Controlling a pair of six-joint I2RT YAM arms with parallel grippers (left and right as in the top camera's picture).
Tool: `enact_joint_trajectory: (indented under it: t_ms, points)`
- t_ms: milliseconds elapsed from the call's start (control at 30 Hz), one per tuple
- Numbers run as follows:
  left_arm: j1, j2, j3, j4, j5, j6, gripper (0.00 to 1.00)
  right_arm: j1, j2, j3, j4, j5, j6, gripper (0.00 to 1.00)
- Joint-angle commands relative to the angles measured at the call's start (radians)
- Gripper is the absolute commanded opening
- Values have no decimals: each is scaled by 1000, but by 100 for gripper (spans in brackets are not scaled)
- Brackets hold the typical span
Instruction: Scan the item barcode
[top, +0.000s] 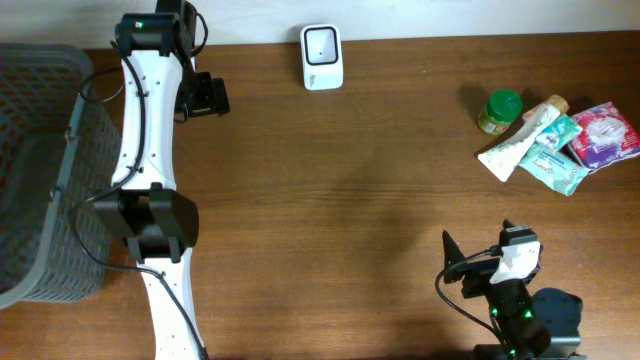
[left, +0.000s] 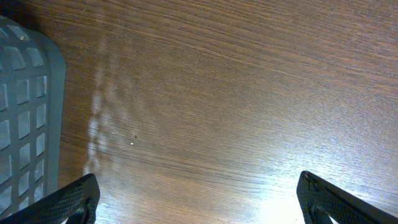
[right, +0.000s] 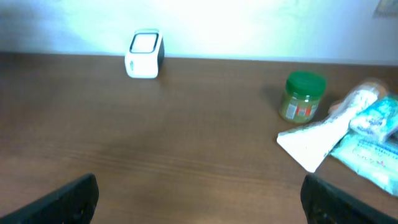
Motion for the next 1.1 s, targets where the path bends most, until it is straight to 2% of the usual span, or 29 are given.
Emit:
enact_joint_trajectory:
  t_ms: [0,367,567,667,1067]
  points:
    - [3,-4,-2,-1,3,8,99,6,-48,-84,110,-5,-30,99]
    - [3,-4,-2,-1,3,8,99,6,-89,-314,514,-5,-29,99]
    - [2,-4,-2,-1,3,7,99,5,-89,-314,504,72,-41,99]
    - [2,-4,-2,-1,3,8,99,5,-89,-314,412,135,-26,99]
    - [3,-4,-2,-1,3,8,99,7,-89,-314,406,180,-69,99]
